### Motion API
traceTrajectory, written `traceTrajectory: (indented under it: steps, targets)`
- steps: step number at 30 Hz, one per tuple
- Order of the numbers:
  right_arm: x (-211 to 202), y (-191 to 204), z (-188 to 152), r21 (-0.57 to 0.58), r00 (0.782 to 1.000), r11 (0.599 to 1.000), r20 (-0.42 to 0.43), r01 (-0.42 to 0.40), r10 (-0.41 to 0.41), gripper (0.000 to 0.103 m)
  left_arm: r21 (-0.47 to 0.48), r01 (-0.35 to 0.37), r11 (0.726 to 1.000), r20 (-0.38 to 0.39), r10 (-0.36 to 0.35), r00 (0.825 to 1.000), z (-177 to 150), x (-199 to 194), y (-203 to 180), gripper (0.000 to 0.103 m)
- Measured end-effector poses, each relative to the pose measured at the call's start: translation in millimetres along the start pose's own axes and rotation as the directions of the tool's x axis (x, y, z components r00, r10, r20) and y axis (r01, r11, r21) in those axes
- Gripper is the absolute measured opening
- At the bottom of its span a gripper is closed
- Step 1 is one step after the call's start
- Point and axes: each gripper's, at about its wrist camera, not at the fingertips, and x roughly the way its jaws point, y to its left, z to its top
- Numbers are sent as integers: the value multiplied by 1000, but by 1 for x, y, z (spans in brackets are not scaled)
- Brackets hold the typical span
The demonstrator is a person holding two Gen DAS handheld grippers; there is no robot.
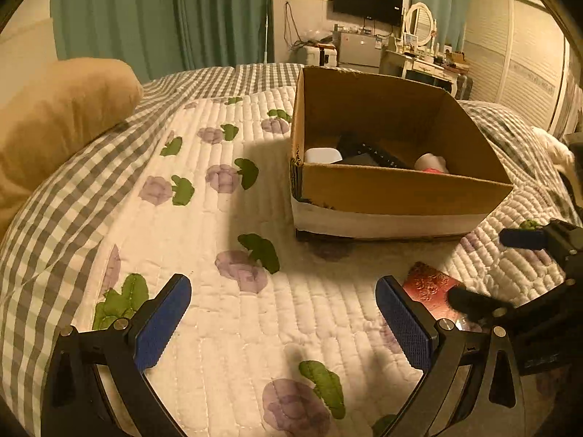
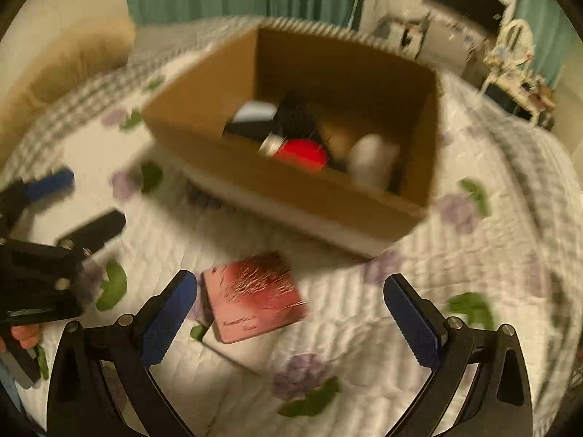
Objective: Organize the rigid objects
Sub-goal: 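Grasp the pink Romantic Rose card with the right tool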
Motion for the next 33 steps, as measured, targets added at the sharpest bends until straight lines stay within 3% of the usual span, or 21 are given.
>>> traceTrajectory:
  steps: [12,15,19,26,33]
  targets:
    - [50,1,-4,14,991,999,-130,-40,41,102,-8,-34,999,-36,34,999,-5,11,3,103]
    - [56,1,-4,24,987,998,-146,-64,67,96,-4,-39,999,-44,39,998,-6,13,2,103]
    - [57,7,-4,-3,984,995,-151,-95,94,79,6,-44,999,-44,45,998,-6,12,-1,103]
    - [27,16,-7,-28,995,997,-71,-66,64,74,13,-53,999,-48,54,997,-2,9,-6,103]
    - [-27,-9,-9,-38,1000,999,10,10,-9,73,35,-31,999,-65,33,997,-4,8,-31,103]
